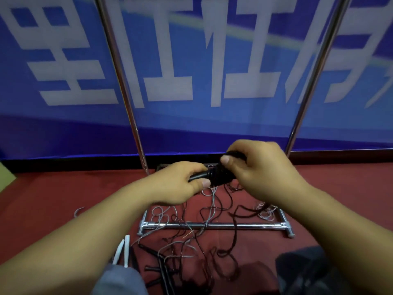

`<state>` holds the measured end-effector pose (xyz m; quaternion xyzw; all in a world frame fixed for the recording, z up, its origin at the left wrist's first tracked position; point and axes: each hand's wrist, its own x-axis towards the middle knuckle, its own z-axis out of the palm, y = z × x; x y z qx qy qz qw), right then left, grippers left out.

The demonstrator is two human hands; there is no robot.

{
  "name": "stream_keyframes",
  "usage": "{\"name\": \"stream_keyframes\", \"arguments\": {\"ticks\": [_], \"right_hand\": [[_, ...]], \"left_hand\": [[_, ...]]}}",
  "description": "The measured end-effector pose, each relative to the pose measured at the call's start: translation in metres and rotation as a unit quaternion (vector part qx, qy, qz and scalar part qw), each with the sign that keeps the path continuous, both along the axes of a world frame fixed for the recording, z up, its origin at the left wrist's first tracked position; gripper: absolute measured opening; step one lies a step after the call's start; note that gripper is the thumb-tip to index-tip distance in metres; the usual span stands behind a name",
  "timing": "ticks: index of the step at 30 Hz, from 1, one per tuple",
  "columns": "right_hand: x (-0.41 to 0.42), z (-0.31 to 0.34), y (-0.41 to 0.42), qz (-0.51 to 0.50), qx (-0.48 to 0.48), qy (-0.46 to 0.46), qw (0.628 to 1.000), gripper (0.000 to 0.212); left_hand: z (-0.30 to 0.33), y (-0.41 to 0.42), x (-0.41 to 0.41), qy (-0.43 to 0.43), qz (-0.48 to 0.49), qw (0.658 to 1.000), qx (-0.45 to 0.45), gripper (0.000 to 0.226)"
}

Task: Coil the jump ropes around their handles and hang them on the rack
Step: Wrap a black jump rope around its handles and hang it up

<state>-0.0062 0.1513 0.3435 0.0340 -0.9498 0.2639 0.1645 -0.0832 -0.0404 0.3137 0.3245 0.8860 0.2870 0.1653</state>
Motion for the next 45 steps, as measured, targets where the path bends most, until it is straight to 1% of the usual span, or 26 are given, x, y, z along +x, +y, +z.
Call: {"name": "stream_keyframes", "arguments": {"ticks": [1, 3, 7, 11, 16, 19, 21, 22, 25, 26, 27, 28, 29, 30, 32, 33, 34, 35, 36, 38, 39, 40, 42, 43, 45], "right_hand": [[-0.001, -0.001, 0.002, -0.007, -0.003, 0.002, 1.0, 0.016], [-0.003, -0.004, 0.004, -0.016, -0.004, 0.003, 1.0, 0.016], [-0.01, -0.012, 0.003, -0.02, -0.001, -0.007, 1.0, 0.019], [-0.019, -0.015, 0.005, -0.015, -0.02, -0.034, 0.999, 0.019], [-0.027, -0.008, 0.012, -0.013, -0.071, -0.055, 0.996, 0.014], [-0.031, -0.003, 0.018, 0.002, -0.137, -0.072, 0.988, 0.014], [-0.032, -0.003, 0.02, 0.02, -0.197, -0.093, 0.976, 0.014], [-0.032, -0.003, 0.021, 0.027, -0.227, -0.108, 0.967, 0.017], [-0.032, -0.002, 0.026, 0.05, -0.314, -0.146, 0.937, 0.035], [-0.032, -0.002, 0.026, 0.063, -0.343, -0.154, 0.924, 0.036], [-0.031, -0.001, 0.026, 0.084, -0.356, -0.157, 0.917, 0.032], [-0.03, -0.001, 0.024, 0.102, -0.354, -0.153, 0.917, 0.023], [-0.03, -0.002, 0.023, 0.11, -0.341, -0.145, 0.922, 0.012], [-0.03, -0.002, 0.022, 0.107, -0.331, -0.139, 0.927, 0.008], [-0.033, -0.006, 0.022, 0.082, -0.301, -0.132, 0.941, 0.032], [-0.034, -0.006, 0.02, 0.071, -0.29, -0.141, 0.944, 0.039], [-0.034, -0.006, 0.018, 0.065, -0.297, -0.148, 0.941, 0.039], [-0.034, -0.007, 0.017, 0.069, -0.306, -0.157, 0.936, 0.032], [-0.032, -0.006, 0.013, 0.074, -0.316, -0.167, 0.931, 0.03], [-0.03, -0.007, 0.009, 0.091, -0.306, -0.171, 0.932, 0.074], [-0.029, -0.007, 0.008, 0.096, -0.301, -0.173, 0.933, 0.085], [-0.028, -0.006, 0.007, 0.1, -0.295, -0.179, 0.933, 0.087], [-0.026, -0.005, 0.007, 0.113, -0.305, -0.191, 0.926, 0.068], [-0.025, -0.005, 0.006, 0.113, -0.322, -0.192, 0.92, 0.059], [-0.023, -0.005, 0.004, 0.115, -0.376, -0.197, 0.898, 0.048]], "left_hand": [[0.0, 0.001, 0.001, -0.011, -0.008, 1.0, 0.002, 0.007], [0.001, 0.001, 0.003, -0.027, -0.029, 0.999, -0.002, 0.013], [0.003, 0.004, 0.012, -0.039, -0.075, 0.996, -0.004, 0.018], [0.006, 0.006, 0.021, -0.027, -0.078, 0.997, 0.012, 0.022], [0.017, 0.002, 0.029, -0.022, -0.076, 0.995, 0.053, 0.021], [0.021, -0.001, 0.033, -0.014, -0.083, 0.994, 0.065, 0.021], [0.022, -0.003, 0.036, -0.021, -0.096, 0.992, 0.083, 0.017], [0.023, -0.005, 0.037, -0.034, -0.106, 0.989, 0.097, 0.015], [0.026, -0.007, 0.04, -0.09, -0.132, 0.975, 0.153, 0.008], [0.027, -0.007, 0.04, -0.11, -0.136, 0.97, 0.169, 0.008], [0.028, -0.007, 0.04, -0.127, -0.138, 0.965, 0.184, 0.01], [0.027, -0.007, 0.039, -0.14, -0.136, 0.96, 0.199, 0.012], [0.027, -0.007, 0.038, -0.146, -0.132, 0.957, 0.215, 0.015], [0.026, -0.007, 0.037, -0.148, -0.123, 0.953, 0.233, 0.019], [0.025, -0.005, 0.035, -0.147, -0.096, 0.948, 0.265, 0.024], [0.024, -0.005, 0.034, -0.146, -0.08, 0.945, 0.282, 0.023], [0.024, -0.004, 0.033, -0.147, -0.064, 0.941, 0.298, 0.022], [0.024, -0.004, 0.031, -0.151, -0.051, 0.937, 0.311, 0.022], [0.025, -0.004, 0.031, -0.155, -0.039, 0.933, 0.321, 0.022], [0.026, -0.005, 0.029, -0.17, -0.018, 0.925, 0.339, 0.022], [0.027, -0.006, 0.03, -0.181, -0.008, 0.921, 0.346, 0.023], [0.028, -0.006, 0.03, -0.19, 0.0, 0.917, 0.35, 0.024], [0.03, -0.006, 0.03, -0.195, 0.017, 0.915, 0.353, 0.025], [0.03, -0.006, 0.03, -0.195, 0.029, 0.914, 0.356, 0.024], [0.031, -0.004, 0.028, -0.188, 0.064, 0.908, 0.369, 0.022]]}}
